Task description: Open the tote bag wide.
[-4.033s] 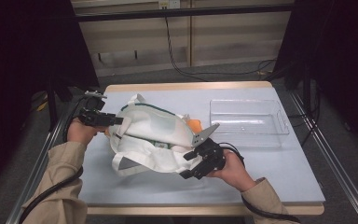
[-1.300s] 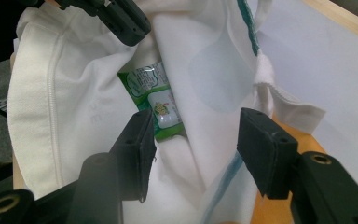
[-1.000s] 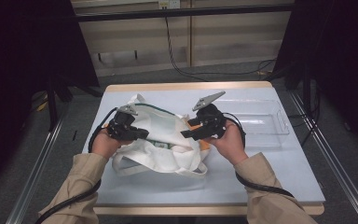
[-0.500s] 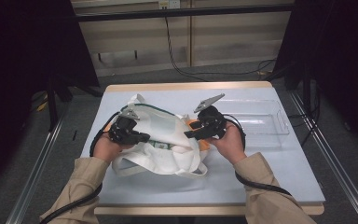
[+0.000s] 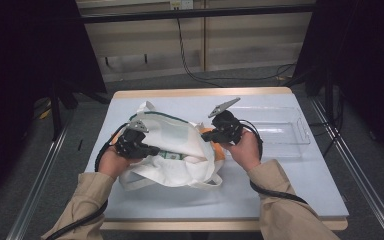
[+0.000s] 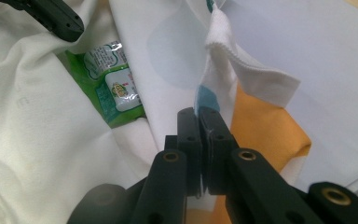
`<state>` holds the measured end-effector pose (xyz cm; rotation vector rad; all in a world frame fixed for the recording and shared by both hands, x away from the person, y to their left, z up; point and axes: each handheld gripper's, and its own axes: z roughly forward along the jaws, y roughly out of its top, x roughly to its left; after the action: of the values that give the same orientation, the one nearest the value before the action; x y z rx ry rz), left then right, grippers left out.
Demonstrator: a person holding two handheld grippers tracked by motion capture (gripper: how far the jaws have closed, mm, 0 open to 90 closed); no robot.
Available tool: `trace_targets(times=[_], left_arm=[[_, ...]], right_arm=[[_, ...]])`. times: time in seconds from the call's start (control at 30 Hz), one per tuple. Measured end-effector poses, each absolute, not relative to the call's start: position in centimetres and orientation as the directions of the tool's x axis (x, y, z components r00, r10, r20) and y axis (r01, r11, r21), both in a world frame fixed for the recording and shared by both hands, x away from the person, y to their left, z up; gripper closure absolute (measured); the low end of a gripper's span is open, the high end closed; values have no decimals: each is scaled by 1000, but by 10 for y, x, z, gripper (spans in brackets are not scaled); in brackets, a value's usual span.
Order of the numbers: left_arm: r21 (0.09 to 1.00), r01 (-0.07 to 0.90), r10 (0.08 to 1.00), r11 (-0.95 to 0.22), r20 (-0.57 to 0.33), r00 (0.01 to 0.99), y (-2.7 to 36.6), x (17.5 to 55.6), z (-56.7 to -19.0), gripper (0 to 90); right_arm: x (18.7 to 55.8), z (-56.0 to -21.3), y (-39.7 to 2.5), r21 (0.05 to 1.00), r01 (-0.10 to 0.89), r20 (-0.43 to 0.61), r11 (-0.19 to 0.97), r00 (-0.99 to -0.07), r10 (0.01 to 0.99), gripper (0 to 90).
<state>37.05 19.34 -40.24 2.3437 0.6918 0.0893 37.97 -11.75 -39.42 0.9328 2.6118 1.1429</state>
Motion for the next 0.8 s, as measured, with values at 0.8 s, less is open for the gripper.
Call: trace_targets(times=[0.8], left_arm=[[616,480,487,-625,-172,856,213,351,-424,900]], right_arm=[[401,-407,-134,695,556,162,455,-739,654,883]])
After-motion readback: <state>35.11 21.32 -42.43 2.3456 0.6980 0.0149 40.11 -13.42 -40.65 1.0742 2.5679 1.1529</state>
